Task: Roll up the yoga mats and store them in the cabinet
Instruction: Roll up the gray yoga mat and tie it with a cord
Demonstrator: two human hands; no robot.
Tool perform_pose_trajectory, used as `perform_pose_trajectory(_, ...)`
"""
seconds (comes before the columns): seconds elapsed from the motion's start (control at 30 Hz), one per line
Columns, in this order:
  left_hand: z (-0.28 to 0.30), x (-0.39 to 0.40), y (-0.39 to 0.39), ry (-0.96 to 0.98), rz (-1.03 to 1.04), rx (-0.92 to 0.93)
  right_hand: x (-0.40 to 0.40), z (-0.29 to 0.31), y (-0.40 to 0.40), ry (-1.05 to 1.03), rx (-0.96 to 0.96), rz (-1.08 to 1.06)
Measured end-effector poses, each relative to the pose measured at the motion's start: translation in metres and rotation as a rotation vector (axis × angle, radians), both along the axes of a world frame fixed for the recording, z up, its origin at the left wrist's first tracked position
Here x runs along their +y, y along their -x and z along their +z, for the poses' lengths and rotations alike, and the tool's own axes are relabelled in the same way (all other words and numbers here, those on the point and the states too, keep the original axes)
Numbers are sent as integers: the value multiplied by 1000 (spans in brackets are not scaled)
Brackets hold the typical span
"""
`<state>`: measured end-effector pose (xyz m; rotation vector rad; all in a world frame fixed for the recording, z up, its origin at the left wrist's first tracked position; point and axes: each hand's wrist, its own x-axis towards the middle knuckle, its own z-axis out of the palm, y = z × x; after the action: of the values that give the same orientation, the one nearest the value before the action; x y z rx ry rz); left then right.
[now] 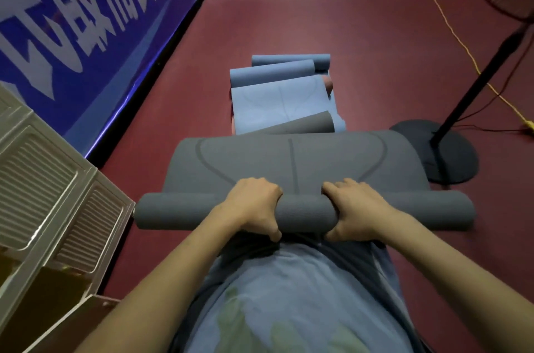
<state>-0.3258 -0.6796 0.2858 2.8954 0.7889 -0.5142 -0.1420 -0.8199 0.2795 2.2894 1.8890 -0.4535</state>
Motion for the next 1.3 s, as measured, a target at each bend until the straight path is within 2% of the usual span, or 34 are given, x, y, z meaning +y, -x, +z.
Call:
perform_pose_trajectory(0.07,4,7,-9,42,28,8,-4,-7,9,-147,-119,70)
perform_pose_trajectory(0.17,8,19,-21,157,57,32,-3,-18,28,-317,-111,117)
perform_pose_trajectory(0.27,7,24,-25,199,59,42,0,-27,47,-347,-159,57)
perform_pose_trajectory(0.37,6,22,-23,164,46,33,-4,-36,59,-412,-225,-23)
perform_pose_trajectory(0.67,-6,4,-10,33,31,-10,-7,-53,47,-438,-161,-58)
perform_pose_trajectory(0.83,-12,4,-8,16,99,-63,13,-39,44,-310,-174,-47)
perform_pose_trajectory(1.0,-20,8,-7,-36,112,-152,27,-14,30,-122,-76,41)
perform_pose_trajectory(1.1,-29,8,-6,-170,13,-268,48,-3,17,29,20,27)
perform_pose_trajectory(1.3,-48,0,0,-330,120,-440,90,16,2,375,190,-24)
